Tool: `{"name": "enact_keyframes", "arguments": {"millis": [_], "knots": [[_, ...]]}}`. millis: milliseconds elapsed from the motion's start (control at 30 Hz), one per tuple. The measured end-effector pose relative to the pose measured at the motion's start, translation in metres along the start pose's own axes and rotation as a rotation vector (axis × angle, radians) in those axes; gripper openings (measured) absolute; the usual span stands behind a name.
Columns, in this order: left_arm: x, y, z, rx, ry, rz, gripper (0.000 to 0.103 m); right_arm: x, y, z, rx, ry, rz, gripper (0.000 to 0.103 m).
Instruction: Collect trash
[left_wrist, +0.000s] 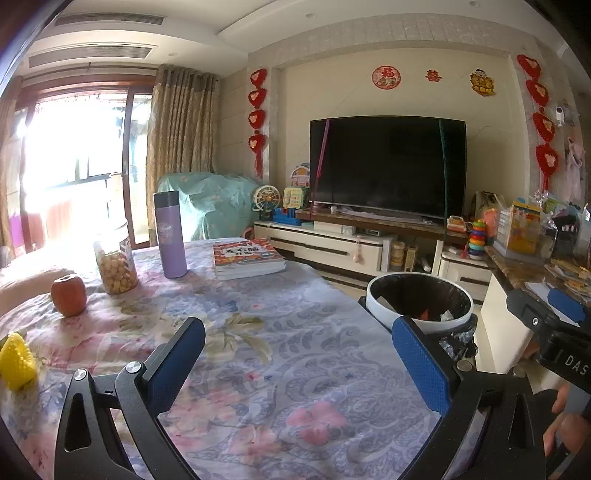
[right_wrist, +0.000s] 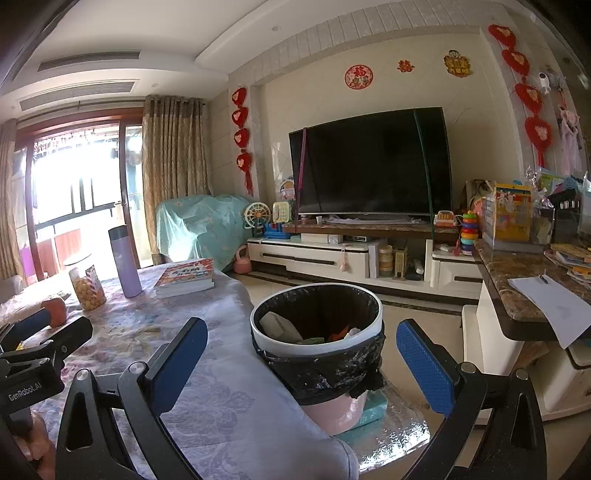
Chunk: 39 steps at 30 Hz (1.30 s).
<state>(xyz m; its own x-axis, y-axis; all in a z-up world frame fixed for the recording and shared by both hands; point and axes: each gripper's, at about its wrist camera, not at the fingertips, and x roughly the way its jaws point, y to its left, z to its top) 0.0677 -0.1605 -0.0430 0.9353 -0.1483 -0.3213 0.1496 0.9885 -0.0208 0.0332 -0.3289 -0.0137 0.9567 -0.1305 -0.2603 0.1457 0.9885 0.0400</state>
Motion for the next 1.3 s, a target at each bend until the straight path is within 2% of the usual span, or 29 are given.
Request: {"name": "enact_keyframes", "arguments": {"millis": [1300], "knots": [[0.0015,0.0028,-0.0010,0.004,-0.001,-0.012,0.102,-0.0042,0.0032,0.0001,0.005,-0.005,0.008,0.103]]}}
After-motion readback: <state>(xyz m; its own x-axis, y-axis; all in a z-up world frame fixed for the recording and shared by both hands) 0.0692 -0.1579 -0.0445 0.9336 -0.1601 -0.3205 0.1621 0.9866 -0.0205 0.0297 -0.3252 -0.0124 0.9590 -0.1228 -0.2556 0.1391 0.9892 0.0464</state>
